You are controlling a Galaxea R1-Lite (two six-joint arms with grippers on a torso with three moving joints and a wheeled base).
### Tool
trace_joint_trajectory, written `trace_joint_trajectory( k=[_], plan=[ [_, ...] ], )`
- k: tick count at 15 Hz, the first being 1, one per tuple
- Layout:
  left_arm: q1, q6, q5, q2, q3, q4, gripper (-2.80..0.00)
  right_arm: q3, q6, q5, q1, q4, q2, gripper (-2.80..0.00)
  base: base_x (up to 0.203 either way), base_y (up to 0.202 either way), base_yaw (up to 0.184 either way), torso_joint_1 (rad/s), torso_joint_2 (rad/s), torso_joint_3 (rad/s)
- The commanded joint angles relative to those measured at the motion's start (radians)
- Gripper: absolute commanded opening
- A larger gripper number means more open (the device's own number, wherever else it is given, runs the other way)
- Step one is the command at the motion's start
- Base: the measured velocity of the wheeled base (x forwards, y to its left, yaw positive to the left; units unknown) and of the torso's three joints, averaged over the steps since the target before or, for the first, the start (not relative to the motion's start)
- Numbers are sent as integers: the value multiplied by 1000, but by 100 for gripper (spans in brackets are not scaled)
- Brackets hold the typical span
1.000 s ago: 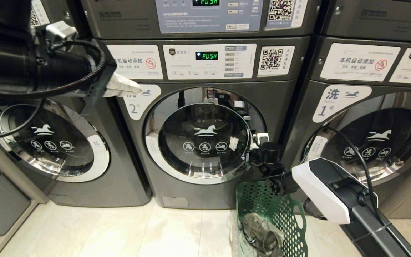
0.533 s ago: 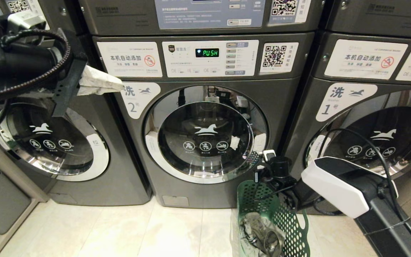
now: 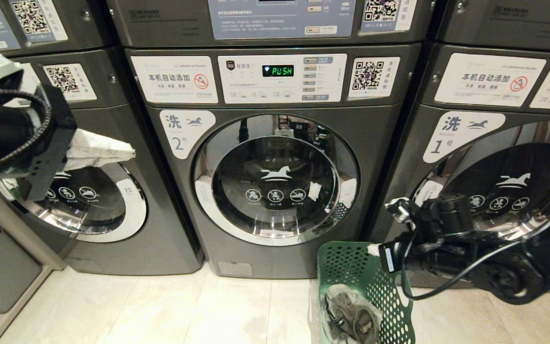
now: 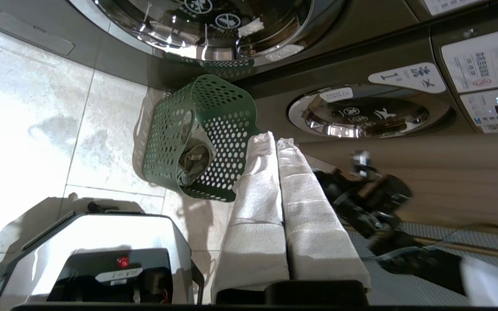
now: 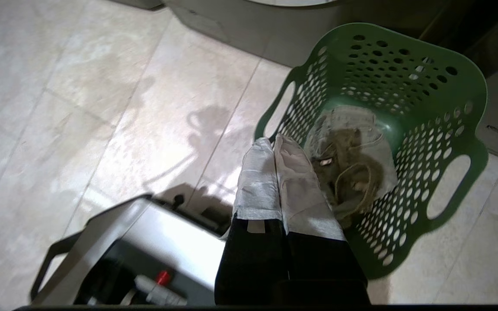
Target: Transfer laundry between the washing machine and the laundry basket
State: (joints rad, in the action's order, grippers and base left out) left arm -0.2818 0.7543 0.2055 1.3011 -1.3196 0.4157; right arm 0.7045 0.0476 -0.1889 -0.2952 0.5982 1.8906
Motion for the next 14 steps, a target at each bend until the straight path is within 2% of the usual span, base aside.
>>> trace_joint_trajectory(
  k=[1, 3, 5, 6, 7, 9, 10, 11, 13, 14],
  plan=[
    [24, 3, -2, -163, 106, 0, -280, -65, -1, -18, -11, -256, -436, -280, 0, 0, 0, 0, 0, 0],
    [95, 0, -3, -287, 183, -7, -280, -86, -4, -4, -13, -437, -692, -280, 0, 0, 0, 0, 0, 0],
    [241, -19, -3, -367, 247, -12, -280, -109, -8, 90, 1, -575, -907, -280, 0, 0, 0, 0, 0, 0],
    [304, -28, -1, -410, 280, -14, -280, -128, -15, 130, 48, -620, -987, -280, 0, 0, 0, 0, 0, 0],
    [365, -44, 0, -469, 330, -15, -280, -160, -32, 161, 129, -652, -1062, -280, 0, 0, 0, 0, 0, 0],
    [449, -112, 1, -586, 460, -17, -280, -247, -73, 195, 272, -687, -1183, -280, 0, 0, 0, 0, 0, 0],
    [462, -172, 4, -649, 523, -18, -280, -282, -89, 204, 322, -694, -1224, -280, 0, 0, 0, 0, 0, 0],
    [466, -266, 11, -706, 597, -18, -280, -302, -99, 208, 338, -699, -1258, -280, 0, 0, 0, 0, 0, 0],
    [468, -506, 21, -783, 727, -13, -280, -351, -146, 207, 340, -706, -1310, -280, 0, 0, 0, 0, 0, 0],
    [469, -596, 22, -800, 775, -9, -280, -395, -172, 204, 339, -707, -1336, -280, 0, 0, 0, 0, 0, 0]
  ],
)
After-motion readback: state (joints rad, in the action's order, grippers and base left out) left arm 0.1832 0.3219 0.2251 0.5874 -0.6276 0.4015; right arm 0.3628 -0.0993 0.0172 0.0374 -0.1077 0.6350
